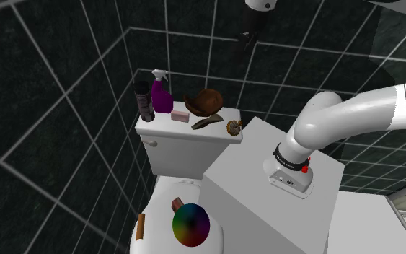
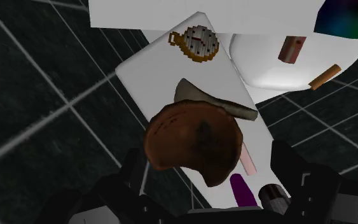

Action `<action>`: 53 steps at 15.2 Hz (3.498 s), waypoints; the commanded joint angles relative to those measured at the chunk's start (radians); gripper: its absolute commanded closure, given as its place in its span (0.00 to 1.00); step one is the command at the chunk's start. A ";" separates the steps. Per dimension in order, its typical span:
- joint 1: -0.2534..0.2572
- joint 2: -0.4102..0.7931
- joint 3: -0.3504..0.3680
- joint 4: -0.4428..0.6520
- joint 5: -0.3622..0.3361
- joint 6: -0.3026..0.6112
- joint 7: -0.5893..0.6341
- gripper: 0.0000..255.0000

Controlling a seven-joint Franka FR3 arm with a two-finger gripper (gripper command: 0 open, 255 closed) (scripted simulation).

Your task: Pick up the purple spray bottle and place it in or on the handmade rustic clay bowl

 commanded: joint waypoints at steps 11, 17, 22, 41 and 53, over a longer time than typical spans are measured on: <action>0.091 0.179 -0.075 -0.170 0.058 0.512 -0.165 0.00; 0.188 0.374 -0.135 -0.180 0.154 0.808 -0.313 0.00; 0.323 0.563 -0.213 -0.131 0.335 1.014 -0.517 0.00; 0.460 0.996 -0.203 0.153 1.091 1.174 -1.210 0.00; 0.460 0.996 -0.203 0.153 1.090 1.174 -1.210 1.00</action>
